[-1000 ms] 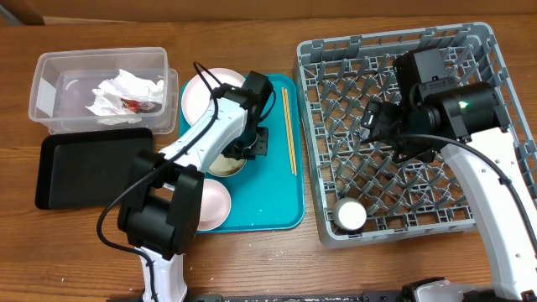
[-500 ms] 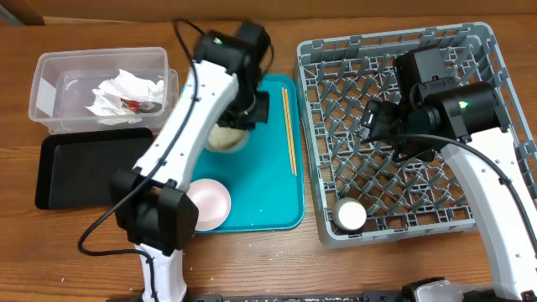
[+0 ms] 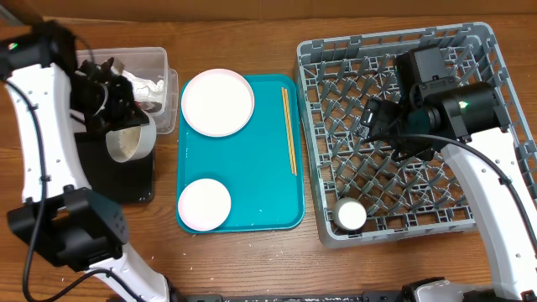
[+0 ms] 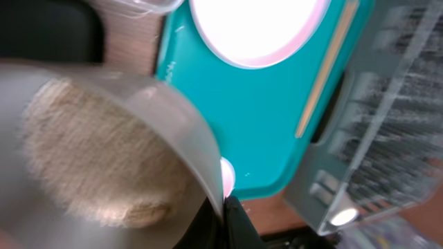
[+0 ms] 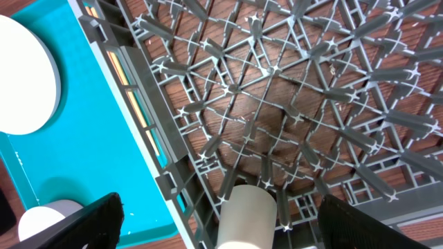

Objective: Sort waste into correct bins and load items into the dishwasher
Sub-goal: 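Grasp the rice bowl with the left gripper and carry it left, then tip the bowl to pour the rice onto the black tray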

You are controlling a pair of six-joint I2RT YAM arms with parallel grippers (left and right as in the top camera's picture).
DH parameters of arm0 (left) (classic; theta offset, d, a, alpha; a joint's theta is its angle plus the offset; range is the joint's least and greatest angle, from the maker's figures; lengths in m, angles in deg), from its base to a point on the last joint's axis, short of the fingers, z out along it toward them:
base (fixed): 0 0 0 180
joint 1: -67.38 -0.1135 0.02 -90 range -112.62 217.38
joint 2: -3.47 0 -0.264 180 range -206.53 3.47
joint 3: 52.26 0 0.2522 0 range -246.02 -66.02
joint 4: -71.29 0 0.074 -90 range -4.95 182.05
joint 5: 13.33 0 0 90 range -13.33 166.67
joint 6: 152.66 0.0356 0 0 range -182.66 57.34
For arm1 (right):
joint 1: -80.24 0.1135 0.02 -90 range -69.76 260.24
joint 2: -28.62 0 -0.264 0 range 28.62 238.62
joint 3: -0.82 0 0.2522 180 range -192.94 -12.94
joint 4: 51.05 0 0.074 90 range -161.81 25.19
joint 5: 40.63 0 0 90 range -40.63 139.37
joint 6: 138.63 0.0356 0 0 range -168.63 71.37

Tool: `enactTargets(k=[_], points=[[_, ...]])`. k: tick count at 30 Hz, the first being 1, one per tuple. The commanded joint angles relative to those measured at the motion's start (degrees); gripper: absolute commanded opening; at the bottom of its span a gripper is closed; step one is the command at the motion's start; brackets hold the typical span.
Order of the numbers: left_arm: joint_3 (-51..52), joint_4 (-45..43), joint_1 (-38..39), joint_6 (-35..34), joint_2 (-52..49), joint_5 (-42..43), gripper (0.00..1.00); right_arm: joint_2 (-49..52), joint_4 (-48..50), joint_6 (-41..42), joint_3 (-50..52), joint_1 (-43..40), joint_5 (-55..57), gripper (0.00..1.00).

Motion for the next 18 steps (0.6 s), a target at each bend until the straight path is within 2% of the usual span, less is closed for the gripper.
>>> enactTargets(k=[1, 4, 6, 12, 18], points=[[8.6, -3.0, -8.0, 13.9, 1.6, 18.3, 0.04, -0.6, 0.3, -0.3, -1.2, -0.3, 0.3, 0.91], [16.8, -5.0, -14.9, 22.1, 1.6, 29.5, 0.04, -0.6, 0.7, -0.3, -1.2, -0.3, 0.3, 0.91], [22.4, -7.9, -19.9, 24.5, 1.6, 36.0, 0.04, -0.6, 1.0, -0.3, -1.2, -0.3, 0.3, 0.91], [33.4, -19.1, -29.4, 24.5, 0.6, 50.2, 0.04, -0.6, 1.6, -0.3, -1.2, -0.3, 0.3, 0.91], [36.5, -21.6, -32.7, 23.2, -1.8, 55.4, 0.04, -0.6, 1.7, -0.3, -1.2, -0.3, 0.3, 0.91]])
